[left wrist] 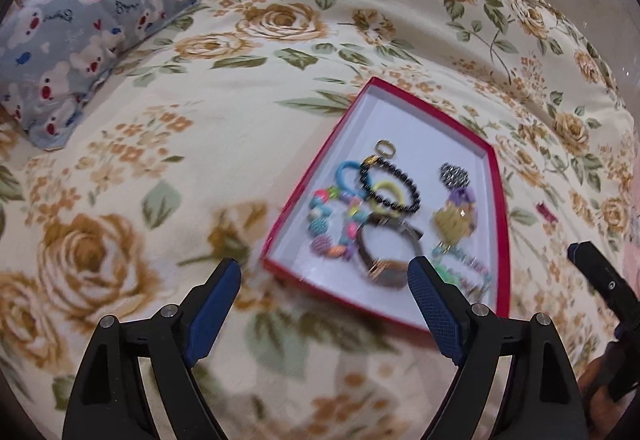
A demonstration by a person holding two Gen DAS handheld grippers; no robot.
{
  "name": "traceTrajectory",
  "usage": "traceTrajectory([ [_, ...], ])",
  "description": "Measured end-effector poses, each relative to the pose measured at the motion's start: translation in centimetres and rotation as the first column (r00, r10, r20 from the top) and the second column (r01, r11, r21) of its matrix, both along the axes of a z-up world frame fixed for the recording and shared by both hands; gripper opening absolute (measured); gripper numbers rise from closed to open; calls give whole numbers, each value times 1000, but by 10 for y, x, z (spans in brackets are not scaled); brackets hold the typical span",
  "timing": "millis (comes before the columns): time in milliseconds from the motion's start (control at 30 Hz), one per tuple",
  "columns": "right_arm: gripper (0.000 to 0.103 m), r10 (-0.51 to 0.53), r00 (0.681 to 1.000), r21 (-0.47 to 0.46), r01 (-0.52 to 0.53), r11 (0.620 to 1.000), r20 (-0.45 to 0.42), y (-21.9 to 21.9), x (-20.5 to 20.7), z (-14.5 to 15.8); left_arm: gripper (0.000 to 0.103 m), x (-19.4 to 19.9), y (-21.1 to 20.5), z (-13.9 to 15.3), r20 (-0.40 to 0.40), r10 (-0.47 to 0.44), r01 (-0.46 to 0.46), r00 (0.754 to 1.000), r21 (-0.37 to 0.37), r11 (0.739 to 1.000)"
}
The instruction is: Organize jewelry
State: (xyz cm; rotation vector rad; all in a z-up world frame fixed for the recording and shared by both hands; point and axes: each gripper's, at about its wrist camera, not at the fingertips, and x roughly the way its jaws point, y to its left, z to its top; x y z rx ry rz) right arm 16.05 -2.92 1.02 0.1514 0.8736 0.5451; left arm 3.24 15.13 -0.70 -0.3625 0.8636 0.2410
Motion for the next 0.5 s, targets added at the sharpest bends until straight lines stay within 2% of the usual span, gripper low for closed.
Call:
traceTrajectory([
  [300, 82, 52, 999, -74, -53, 996, -10, 9, -31, -12, 86, -42, -27, 12, 42, -22, 16, 999, 151, 988],
  [500, 90, 57, 998, -122, -56, 991, 6, 9, -40, 3, 86, -66, -35, 12, 58, -63, 54, 996, 146, 988],
])
